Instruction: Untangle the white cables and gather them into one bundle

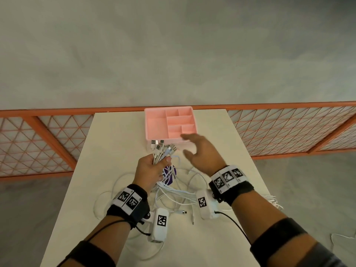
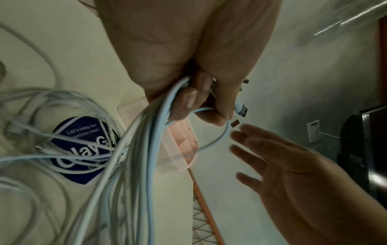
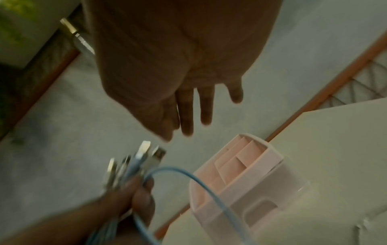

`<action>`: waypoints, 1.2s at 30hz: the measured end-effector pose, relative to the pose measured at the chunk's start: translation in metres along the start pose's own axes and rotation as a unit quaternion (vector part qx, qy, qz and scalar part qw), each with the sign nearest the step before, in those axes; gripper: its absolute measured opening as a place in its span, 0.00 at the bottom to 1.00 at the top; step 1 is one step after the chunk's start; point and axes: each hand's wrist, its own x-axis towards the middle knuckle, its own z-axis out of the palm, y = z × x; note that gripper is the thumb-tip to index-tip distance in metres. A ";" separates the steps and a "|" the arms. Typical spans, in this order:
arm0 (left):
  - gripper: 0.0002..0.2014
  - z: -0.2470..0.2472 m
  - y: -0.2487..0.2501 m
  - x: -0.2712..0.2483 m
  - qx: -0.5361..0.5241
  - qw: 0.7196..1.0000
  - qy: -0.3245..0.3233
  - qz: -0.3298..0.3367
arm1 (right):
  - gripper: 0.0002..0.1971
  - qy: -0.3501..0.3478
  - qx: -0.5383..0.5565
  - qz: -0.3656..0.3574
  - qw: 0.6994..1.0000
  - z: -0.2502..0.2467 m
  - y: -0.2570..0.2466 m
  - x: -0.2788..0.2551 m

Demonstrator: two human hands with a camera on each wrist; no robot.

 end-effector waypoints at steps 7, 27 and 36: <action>0.06 -0.005 -0.003 -0.004 -0.012 1.000 -0.005 -0.001 | 0.08 -0.087 0.098 0.061 0.990 0.000 -0.010 0.005; 0.06 -0.022 -0.028 -0.012 -0.064 0.995 0.016 -0.073 | 0.11 0.318 0.358 0.158 0.863 -0.066 -0.003 0.029; 0.08 -0.002 -0.010 -0.013 -0.018 0.999 -0.034 -0.021 | 0.21 -0.099 -0.035 0.041 0.994 0.002 0.013 -0.005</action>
